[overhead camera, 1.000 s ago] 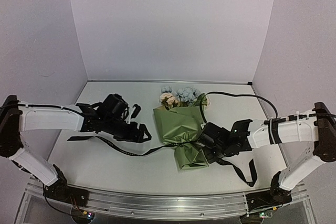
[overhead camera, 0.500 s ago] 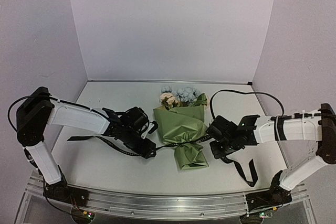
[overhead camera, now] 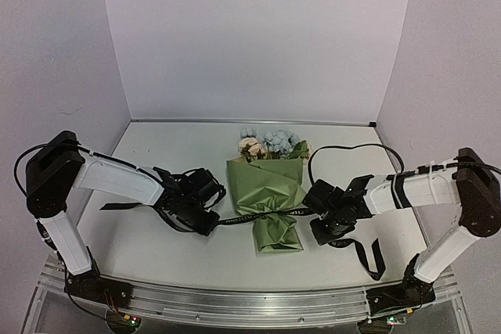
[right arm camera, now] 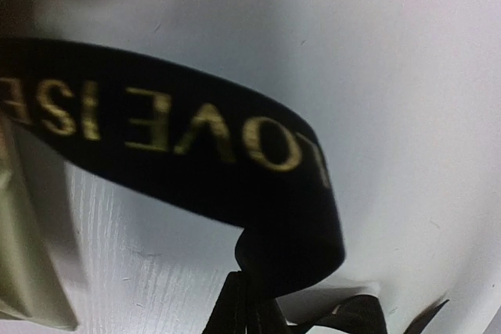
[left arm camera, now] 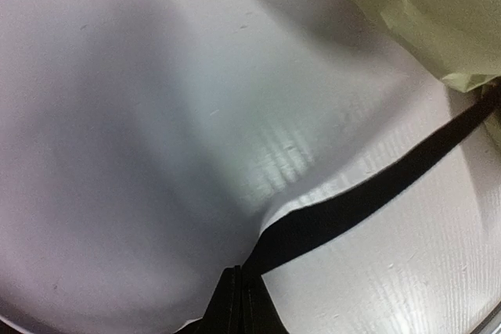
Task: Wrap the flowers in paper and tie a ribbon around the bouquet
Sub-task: Cross the half-tied ribbon over the folded bouquet.
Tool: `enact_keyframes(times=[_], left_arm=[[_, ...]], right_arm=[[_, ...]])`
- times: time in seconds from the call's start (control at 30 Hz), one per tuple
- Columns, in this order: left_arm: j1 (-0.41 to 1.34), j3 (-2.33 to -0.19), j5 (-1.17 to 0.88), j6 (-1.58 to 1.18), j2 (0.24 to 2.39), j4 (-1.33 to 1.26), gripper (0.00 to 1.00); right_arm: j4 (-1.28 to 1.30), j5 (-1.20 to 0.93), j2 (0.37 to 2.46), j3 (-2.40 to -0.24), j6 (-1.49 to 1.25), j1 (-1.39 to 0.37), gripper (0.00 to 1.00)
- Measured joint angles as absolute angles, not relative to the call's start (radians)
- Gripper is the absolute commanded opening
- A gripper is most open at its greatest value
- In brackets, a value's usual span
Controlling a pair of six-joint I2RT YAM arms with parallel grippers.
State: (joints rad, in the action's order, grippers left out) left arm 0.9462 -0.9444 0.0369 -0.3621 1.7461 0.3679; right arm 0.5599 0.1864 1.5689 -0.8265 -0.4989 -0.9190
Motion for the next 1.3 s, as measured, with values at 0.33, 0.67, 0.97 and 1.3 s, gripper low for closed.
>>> enact_keyframes(times=[0.33, 0.67, 0.97, 1.3], left_arm=[[0.819, -0.836, -0.039, -0.410, 1.452, 0.354, 0.00], [0.871, -1.040, -0.393, -0.283, 1.569, 0.340, 0.00], [0.896, -1.262, -0.554, -0.182, 1.778, 0.355, 0.00], [0.943, -1.473, -0.624, -0.070, 1.926, 0.436, 0.03]], right_arm=[[0.532, 0.134, 1.626, -0.892, -0.524, -1.009, 0.03], [0.528, 0.104, 1.625, -0.917, -0.510, -0.998, 0.34], [0.481, 0.051, 1.533, -0.889, -0.549, -0.915, 0.58], [0.437, 0.020, 1.366, -0.791, -0.633, -0.858, 0.69]])
